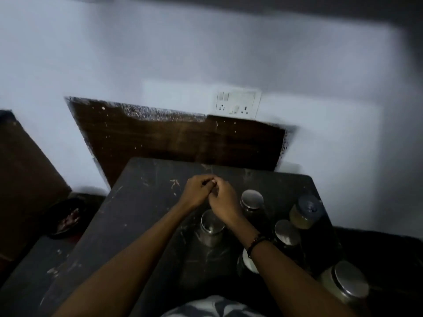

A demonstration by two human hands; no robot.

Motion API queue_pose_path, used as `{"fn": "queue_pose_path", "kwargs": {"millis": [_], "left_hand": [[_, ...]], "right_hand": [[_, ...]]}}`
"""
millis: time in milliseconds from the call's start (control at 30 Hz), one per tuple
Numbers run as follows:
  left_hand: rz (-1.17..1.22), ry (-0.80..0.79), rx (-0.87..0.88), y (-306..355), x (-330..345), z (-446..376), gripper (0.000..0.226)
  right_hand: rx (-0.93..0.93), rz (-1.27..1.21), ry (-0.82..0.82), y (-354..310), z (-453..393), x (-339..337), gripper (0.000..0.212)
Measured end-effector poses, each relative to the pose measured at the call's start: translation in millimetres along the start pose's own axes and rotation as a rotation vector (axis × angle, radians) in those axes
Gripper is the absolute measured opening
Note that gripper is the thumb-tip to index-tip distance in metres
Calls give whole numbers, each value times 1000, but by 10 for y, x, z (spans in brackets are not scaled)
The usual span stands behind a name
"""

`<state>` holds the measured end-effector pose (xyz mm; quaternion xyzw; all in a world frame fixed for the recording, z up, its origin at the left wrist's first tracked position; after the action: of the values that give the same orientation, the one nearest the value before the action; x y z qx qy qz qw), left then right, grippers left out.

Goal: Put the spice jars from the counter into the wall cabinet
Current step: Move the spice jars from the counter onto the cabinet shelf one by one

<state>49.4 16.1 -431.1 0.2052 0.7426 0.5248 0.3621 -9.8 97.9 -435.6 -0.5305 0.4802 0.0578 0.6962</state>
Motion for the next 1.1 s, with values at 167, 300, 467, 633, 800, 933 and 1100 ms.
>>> {"fn": "queue_pose_path", "kwargs": {"millis": [167, 300, 467, 633, 800, 933, 1100], "left_hand": [[-83, -154, -172, -751, 354, 559, 22], [62, -133, -314, -994, 457, 778, 23], [193, -93, -420, -1035, 477, 801, 29], [336, 31, -520, -1127, 402, 847, 38], [445, 173, -446, -1056, 258, 838, 38], [499, 207, -399, -981, 234, 802, 17], [715, 163, -495, -911, 310, 843, 30]], "right_hand": [[-5, 303, -87, 539, 535, 603, 48], [-66, 363, -81, 632, 708, 784, 65], [0, 217, -74, 776, 704, 798, 68], [141, -21, 29, 923, 578, 557, 64], [136, -379, 45, 918, 383, 294, 52], [208, -608, 17, 935, 304, 257, 49], [391, -840, -22, 1094, 369, 399, 33]]}}
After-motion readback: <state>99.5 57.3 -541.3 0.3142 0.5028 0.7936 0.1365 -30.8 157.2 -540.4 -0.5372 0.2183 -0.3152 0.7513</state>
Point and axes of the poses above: each hand's wrist, its own z-axis away from the middle knuckle, its own x-axis out of the palm, y = z × x, the point moved 9 cm from there along -z, towards the middle knuckle, and after that the axes turned 12 degrees about z, right-handed, at the moved point
